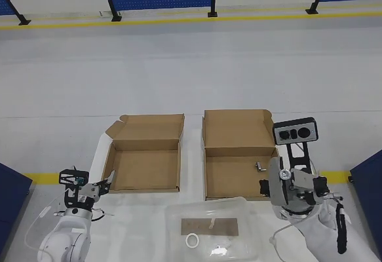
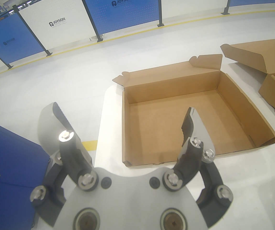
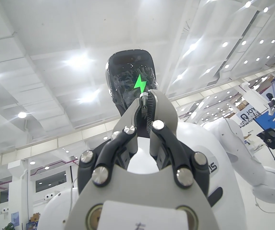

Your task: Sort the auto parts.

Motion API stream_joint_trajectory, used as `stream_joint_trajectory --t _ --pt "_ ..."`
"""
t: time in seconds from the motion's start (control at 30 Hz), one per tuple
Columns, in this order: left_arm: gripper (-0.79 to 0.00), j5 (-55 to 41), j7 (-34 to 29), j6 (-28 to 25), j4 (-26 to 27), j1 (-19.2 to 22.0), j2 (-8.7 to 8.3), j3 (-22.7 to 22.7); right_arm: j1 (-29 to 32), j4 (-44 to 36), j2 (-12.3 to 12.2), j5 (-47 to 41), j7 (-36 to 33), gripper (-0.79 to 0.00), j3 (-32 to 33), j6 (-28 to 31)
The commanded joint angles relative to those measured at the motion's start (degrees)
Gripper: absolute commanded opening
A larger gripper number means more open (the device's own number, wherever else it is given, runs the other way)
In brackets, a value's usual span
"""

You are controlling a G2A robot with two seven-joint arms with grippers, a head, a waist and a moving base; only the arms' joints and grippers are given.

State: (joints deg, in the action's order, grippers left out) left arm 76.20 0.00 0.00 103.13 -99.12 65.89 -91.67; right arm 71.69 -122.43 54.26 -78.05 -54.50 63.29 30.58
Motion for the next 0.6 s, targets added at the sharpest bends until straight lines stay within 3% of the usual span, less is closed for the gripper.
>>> stream_joint_trajectory --t 0.0,0.57 --pt "0.000 0.0 0.0 0.0 0.0 0.0 0.00 0.0 0.0 0.1 0.0 0.0 0.0 -0.785 0.0 0.0" --pt "0.000 0.0 0.0 0.0 0.0 0.0 0.00 0.0 1.0 -1.9 0.9 -1.2 0.8 -0.785 1.5 -1.0"
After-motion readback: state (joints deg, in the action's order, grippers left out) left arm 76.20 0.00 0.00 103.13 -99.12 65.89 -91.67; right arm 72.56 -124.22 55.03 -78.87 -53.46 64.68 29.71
